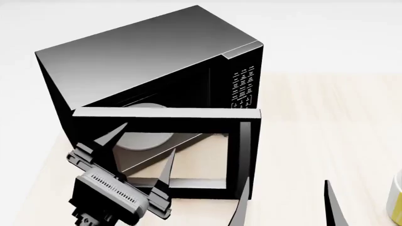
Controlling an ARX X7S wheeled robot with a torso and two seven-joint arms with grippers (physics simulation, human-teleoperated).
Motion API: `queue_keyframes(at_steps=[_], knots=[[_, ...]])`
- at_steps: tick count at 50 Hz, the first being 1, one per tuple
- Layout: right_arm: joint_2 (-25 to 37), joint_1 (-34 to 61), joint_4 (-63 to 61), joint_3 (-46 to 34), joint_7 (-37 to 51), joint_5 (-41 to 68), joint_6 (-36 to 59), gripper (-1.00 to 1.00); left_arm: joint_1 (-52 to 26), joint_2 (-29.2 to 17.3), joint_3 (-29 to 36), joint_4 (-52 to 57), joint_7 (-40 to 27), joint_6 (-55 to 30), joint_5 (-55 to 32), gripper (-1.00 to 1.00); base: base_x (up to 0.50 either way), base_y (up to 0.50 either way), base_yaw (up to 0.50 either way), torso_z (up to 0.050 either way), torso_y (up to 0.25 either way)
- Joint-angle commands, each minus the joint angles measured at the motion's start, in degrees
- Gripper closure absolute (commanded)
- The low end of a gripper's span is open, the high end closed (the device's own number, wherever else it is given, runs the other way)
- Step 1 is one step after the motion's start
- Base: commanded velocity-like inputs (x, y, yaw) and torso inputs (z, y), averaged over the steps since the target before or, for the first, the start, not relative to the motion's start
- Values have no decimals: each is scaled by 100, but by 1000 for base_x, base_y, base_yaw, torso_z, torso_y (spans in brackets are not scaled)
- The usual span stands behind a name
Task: Close the microwave.
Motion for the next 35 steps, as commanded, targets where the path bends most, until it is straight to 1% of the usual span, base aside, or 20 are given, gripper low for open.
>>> queue_keyframes(at_steps=[1,12,24,27,35], knots=[[19,14,16,-9,23,6,-8,-100,-242,22,-169,-285,-244,141,-121,-100,0,0,0,0,0],[34,17,24,-22,46,2,-21,-100,-339,40,-126,-442,-336,201,-103,-100,0,0,0,0,1],[57,17,6,-32,64,32,3,-100,-616,136,-113,-1003,-515,446,-55,-100,0,0,0,0,1],[64,19,8,-33,68,44,11,-100,-618,128,-94,-947,-553,388,-44,-100,0,0,0,0,0],[74,21,11,-45,79,63,16,-100,-752,170,-85,-1204,-684,481,-30,-100,0,0,0,0,1]])
